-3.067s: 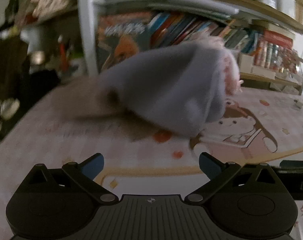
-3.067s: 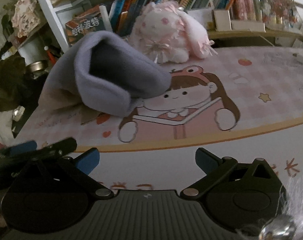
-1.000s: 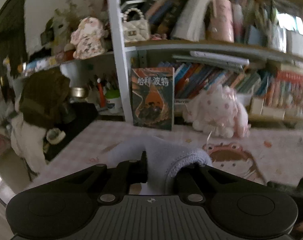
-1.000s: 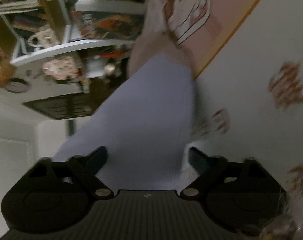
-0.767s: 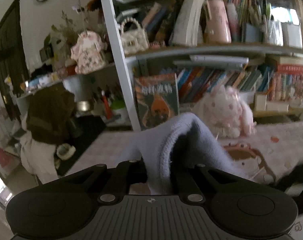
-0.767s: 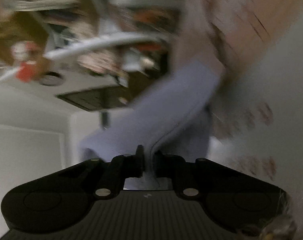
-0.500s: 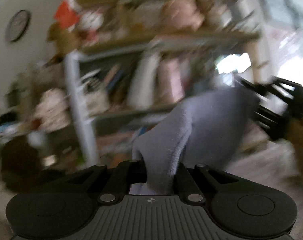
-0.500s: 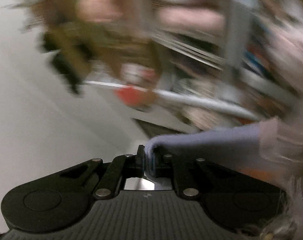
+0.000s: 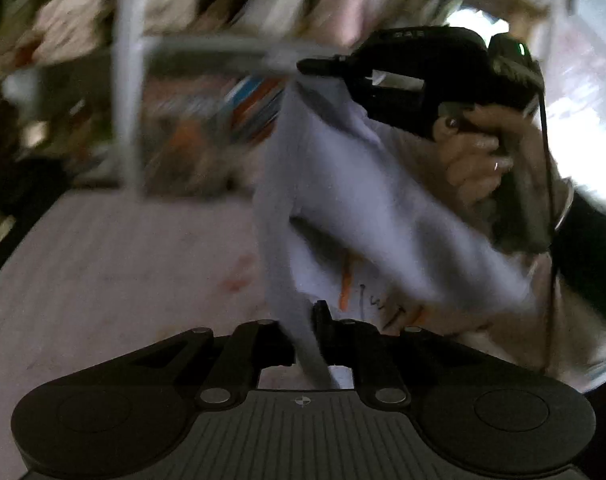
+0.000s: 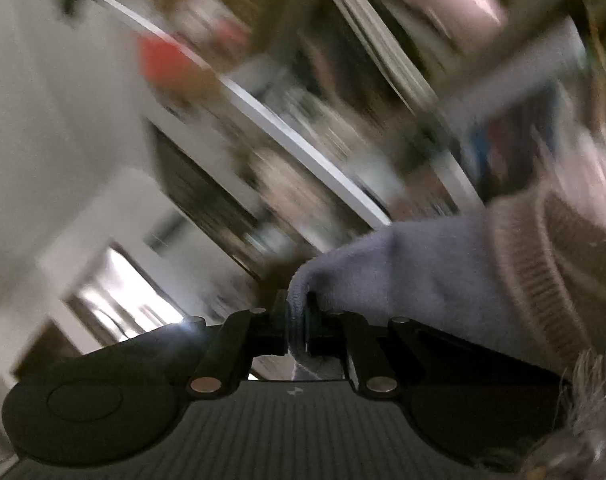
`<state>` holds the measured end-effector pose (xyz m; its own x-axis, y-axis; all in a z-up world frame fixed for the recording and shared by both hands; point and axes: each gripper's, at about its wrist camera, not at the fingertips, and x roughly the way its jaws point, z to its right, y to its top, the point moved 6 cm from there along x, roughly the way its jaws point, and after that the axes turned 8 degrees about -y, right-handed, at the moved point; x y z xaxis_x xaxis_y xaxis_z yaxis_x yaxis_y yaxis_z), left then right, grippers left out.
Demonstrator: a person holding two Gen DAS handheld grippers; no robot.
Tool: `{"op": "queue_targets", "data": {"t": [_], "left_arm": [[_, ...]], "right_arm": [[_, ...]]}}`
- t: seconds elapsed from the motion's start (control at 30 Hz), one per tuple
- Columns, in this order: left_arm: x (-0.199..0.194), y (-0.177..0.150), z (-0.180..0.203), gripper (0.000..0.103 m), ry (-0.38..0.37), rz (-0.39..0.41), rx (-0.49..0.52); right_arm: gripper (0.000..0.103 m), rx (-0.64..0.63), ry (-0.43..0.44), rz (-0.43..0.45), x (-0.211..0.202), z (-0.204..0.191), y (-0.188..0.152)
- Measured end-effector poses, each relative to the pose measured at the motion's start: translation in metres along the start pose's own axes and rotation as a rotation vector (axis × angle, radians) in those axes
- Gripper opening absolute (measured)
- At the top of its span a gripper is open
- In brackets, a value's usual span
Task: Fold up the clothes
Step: 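Lift the sweater off the mat with both tools and shake it open, then lower the opened sweater flat onto the mat and open both tools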
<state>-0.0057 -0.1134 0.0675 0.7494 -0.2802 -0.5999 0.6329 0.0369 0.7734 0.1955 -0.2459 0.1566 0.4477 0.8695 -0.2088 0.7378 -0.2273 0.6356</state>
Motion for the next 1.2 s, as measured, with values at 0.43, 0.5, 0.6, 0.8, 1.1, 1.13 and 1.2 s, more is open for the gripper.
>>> {"op": "queue_targets", "data": {"t": [0.43,0.5,0.6,0.8,1.1,1.13,1.2], "left_arm": [[-0.013,0.009,-0.048,0.017,0.155,0.036,-0.003],[-0.004,0.012,-0.042,0.018,0.134,0.033,0.013],[0.017,0.013,-0.027,0.021,0.082,0.009,0.052],[0.09,0.001,0.048,0.025,-0.068,-0.103,0.263],[0.167,-0.045,0.153,0.028,-0.11,-0.22,0.757],[0.173,-0.047,0.156,0.028,-0.096,-0.23,0.79],[0.183,-0.053,0.16,0.028,-0.07,-0.248,0.841]], "right_arm": [[0.057,-0.071,-0.384,-0.107,0.094,0.071,-0.069],[0.058,-0.085,-0.39,-0.115,0.069,0.073,-0.078],[0.058,-0.098,-0.42,-0.128,0.025,0.081,-0.093],[0.058,-0.126,-0.595,-0.208,-0.08,0.115,-0.145],[0.042,-0.278,-0.822,-0.311,-0.155,0.133,-0.211],[0.041,-0.27,-0.83,-0.326,-0.158,0.136,-0.217],[0.037,-0.265,-0.823,-0.349,-0.16,0.137,-0.226]]}}
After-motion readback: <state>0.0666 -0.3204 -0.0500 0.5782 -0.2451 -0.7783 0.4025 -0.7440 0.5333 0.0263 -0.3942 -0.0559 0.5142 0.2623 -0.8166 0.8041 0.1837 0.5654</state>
